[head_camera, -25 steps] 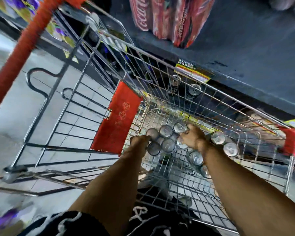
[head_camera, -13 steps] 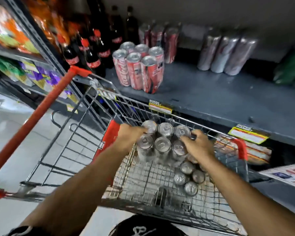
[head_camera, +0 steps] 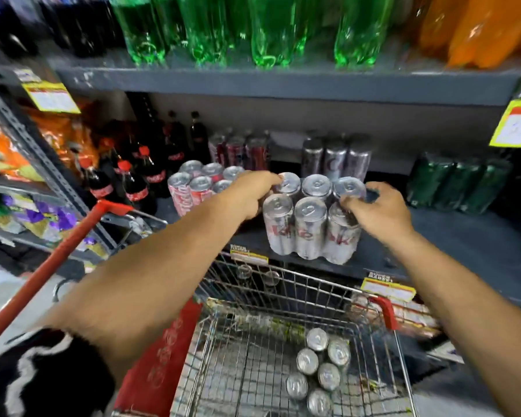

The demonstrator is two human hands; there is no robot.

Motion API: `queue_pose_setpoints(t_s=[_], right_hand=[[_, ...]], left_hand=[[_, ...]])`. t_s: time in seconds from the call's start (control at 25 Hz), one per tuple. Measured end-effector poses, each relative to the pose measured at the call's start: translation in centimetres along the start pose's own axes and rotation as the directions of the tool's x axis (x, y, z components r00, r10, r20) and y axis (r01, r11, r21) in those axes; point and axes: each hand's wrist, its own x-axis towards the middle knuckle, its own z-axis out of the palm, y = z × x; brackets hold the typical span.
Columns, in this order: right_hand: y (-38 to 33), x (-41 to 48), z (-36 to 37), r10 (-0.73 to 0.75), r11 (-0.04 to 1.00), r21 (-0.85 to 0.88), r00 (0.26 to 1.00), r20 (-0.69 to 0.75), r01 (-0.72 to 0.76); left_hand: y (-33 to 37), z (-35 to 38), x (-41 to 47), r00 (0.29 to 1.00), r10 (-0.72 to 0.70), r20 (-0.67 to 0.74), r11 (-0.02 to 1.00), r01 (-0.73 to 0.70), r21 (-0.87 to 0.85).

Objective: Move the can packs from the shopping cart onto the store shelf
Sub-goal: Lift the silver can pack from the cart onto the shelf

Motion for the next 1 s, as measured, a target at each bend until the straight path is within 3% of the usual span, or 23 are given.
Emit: queue_pose_setpoints(t_s=[0.24, 0.4, 0.64, 0.88, 1.0], right_hand=[[0.9, 3.5, 2.4, -0.04, 0.991, -0.121, 0.996, 0.077, 0.049], [1.1, 4.7, 3.7, -0.035, 0.99, -0.132, 0.996, 0.085, 0.046], [2.2, 5.2, 4.1, -0.066, 0.995, -0.071, 0.993, 0.1, 0.074], [5.5, 2.5, 4.5, -0.126, 0.991, -0.022, 0.984, 0.129, 0.129], [7.6, -0.2, 5.3, -0.185, 0.975, -0.087, 0.965, 0.184, 0.203]], left_hand=[[2.0, 1.4, 5.8, 0.98, 0.108, -0.168, 0.98, -0.077, 0.184], [1.7, 1.2, 7.5, 0.982, 0.106, -0.155, 0.97, -0.068, 0.233], [0.6, 0.8, 7.1, 0.954, 0.251, -0.166, 0.914, -0.176, 0.367], [-6.0, 0.9, 2.9, 0.886, 0.44, -0.149, 0.867, -0.375, 0.329], [-11.3, 1.3, 1.2, 0.89, 0.423, -0.169, 0.89, -0.372, 0.265]])
